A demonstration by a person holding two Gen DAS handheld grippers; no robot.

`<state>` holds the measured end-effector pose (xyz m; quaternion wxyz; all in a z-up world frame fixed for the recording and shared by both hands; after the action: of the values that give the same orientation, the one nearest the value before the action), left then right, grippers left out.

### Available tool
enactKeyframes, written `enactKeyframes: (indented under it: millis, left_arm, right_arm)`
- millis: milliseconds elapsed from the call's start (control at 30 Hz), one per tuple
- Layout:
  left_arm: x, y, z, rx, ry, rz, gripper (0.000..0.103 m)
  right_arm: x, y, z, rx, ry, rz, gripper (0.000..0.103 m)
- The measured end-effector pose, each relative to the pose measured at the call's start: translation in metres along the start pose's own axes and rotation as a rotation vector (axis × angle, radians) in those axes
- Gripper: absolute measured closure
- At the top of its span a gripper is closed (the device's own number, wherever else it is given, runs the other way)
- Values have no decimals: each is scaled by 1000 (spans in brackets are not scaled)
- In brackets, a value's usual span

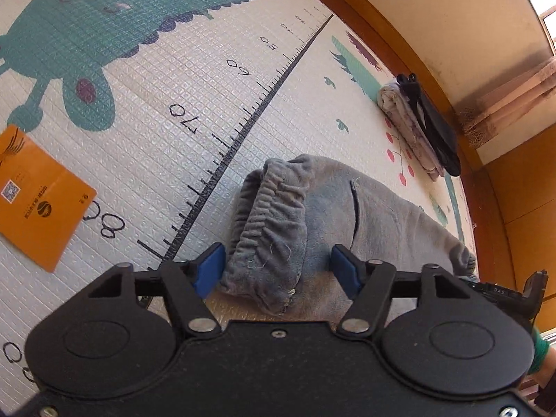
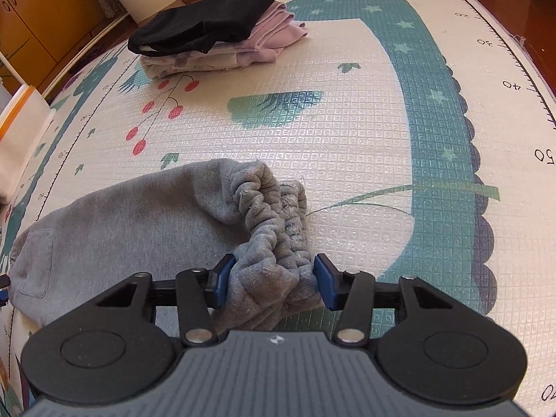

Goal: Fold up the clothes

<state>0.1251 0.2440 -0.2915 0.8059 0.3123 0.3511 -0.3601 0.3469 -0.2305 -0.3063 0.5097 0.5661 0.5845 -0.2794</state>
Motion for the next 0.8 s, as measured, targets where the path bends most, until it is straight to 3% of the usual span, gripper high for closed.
enactKeyframes:
  millis: [67,133,267,300,333,367,433,467,500,600,667,800]
  left_arm:
    - [1,4,5,68,38,-2,67]
    - [-5,11,6,133,55,-1,79]
    - [-21,40,-6,251,103,12,80]
    - [-19,48,-13,244,95,-12,73]
    - [-22,53,-19,212,96,-9,63]
    - [-26,57,-25,176,94,-3,60]
    - [-47,60,-42,24,34,81,42]
    - [-56,60,-50,-60,-1,114,39]
    - [-61,56,-60,-160,-45,124,39]
    - [-56,38,-79,-340,-128,101,39]
    - [-48,30,-82,-403,-176,85,39]
    - [-27,22,-79,-498,-235,55,40]
  right_arm:
    - [-3,-7,0,34,14,-19,59]
    - [-5,-19,-2,85,42,-48,62]
    - [-6,-68,-19,184,140,-157,62]
    - [-7,-81,-26,193,145,-169,60]
    - [-8,-92,-35,185,146,-180,58]
    - [-11,-97,-41,177,155,-184,56]
    - [-21,-101,-48,150,156,-161,50]
    - [-26,-102,-51,132,149,-146,50]
    - [-30,-101,-52,116,140,-132,50]
    - [-39,-93,-48,113,133,-65,50]
    - [-36,-86,-44,121,136,-57,50]
    - [-23,-81,-38,131,107,-63,64]
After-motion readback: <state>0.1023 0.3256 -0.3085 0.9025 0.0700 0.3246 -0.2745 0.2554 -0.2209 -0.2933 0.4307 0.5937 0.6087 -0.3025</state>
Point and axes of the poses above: each gripper's, at about its wrist camera, not at the fingertips, and x roughly the way its jaws point, z to its right, y to its top, the point moved 5 cm from there along x, roughly the way its jaws point, and after that the axes turned 12 degrees about -z, right-handed, at the moved point
